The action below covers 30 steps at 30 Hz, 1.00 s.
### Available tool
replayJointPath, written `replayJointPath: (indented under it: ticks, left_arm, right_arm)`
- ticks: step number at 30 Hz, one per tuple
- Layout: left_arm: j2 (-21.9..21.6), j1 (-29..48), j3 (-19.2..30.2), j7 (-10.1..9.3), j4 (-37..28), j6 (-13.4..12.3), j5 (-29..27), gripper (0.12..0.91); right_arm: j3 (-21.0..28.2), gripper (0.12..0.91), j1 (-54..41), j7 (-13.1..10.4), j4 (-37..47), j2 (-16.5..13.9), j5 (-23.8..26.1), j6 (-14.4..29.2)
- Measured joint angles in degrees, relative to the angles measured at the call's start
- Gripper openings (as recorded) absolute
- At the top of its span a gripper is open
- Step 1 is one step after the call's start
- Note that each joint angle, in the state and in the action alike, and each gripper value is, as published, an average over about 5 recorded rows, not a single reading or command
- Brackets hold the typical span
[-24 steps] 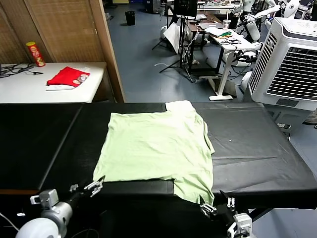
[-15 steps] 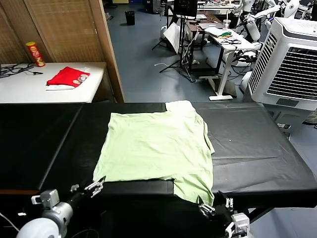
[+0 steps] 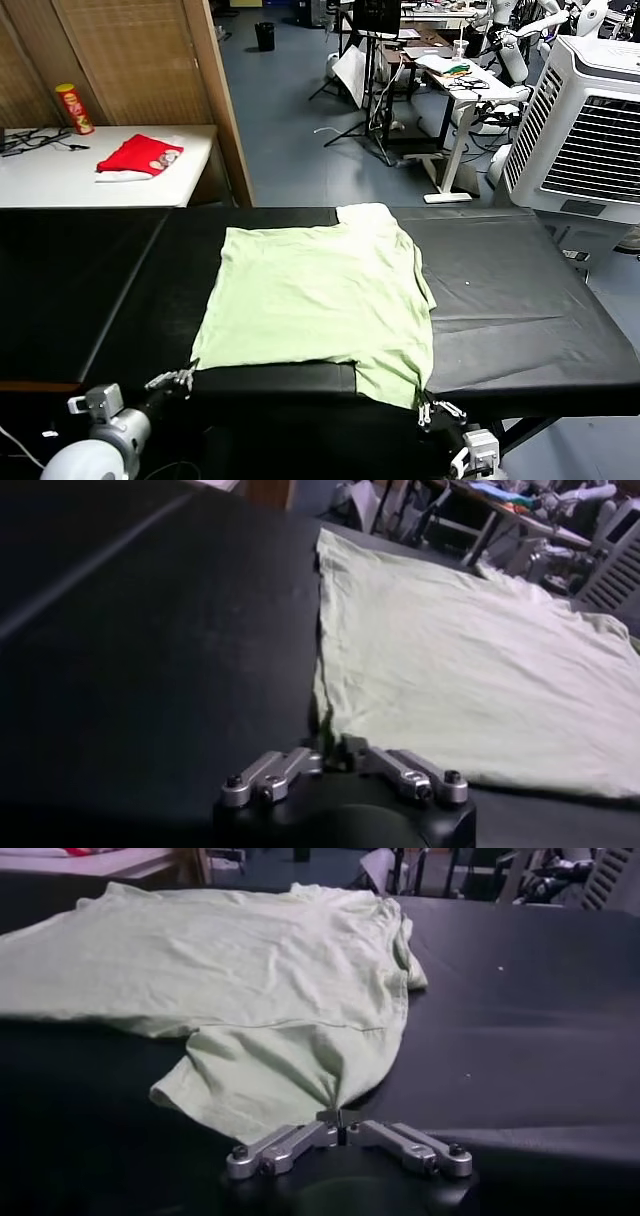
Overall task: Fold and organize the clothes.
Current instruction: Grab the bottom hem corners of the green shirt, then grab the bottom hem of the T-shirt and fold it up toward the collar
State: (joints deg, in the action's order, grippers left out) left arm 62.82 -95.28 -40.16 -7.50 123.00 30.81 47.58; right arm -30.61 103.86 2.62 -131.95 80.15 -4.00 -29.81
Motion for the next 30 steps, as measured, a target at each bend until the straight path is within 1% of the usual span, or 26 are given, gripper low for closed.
replayJointPath:
  ticks: [3,5,7,10,13,16,19,24,30]
  left_arm:
    - [-0.22,-1.27,-0.89,-0.12,1.76,-0.2,0.11,0.127]
    - [-0.33,-2.16,-1.45,-0.14,2.98,-0.83,0.31,0.127]
    - [-0.21,-2.63,-1.75,-0.1,3.88,-2.1,0.37,0.127]
    - [0.42,-2.03,-1.6,0.07,4.27,-4.74,0.16,0.127]
    - [1.31,0.05,-0.89,0.17,3.74,-7.13,0.3,0.127]
    - [2.25,3.07,-0.03,-0.13,2.59,-8.63,0.42,0.127]
    - [3.31,6.58,0.78,-0.53,0.92,-9.19,0.01,0.127]
    - [4.69,12.31,2.37,-0.7,-2.58,-9.31,-1.95,0.127]
    - [5.13,17.47,4.56,-0.77,-7.5,-9.86,-4.61,0.127]
  right_arm:
    - [-0.57,0.124,0.27,-0.09,-1.12,-0.22,-0.93,0.34]
    - [-1.01,0.124,-0.11,-0.14,-1.28,-0.45,-2.08,0.98]
    - [-1.52,0.124,-1.05,-0.16,-1.0,-0.88,-3.84,1.91]
    - [-2.45,0.124,-3.64,-0.21,0.31,-2.08,-6.88,3.18]
    - [-3.18,0.124,-7.54,-0.54,2.68,-3.92,-9.57,3.85]
    - [-2.99,0.124,-12.54,-0.81,5.66,-5.65,-11.0,4.66]
    - [-1.87,0.124,-17.84,-0.89,9.06,-6.38,-10.88,5.66]
    - [0.78,0.124,-25.47,-0.96,14.89,-6.67,-10.03,6.55]
    - [3.45,0.124,-32.37,-0.86,22.02,-7.29,-9.77,6.97]
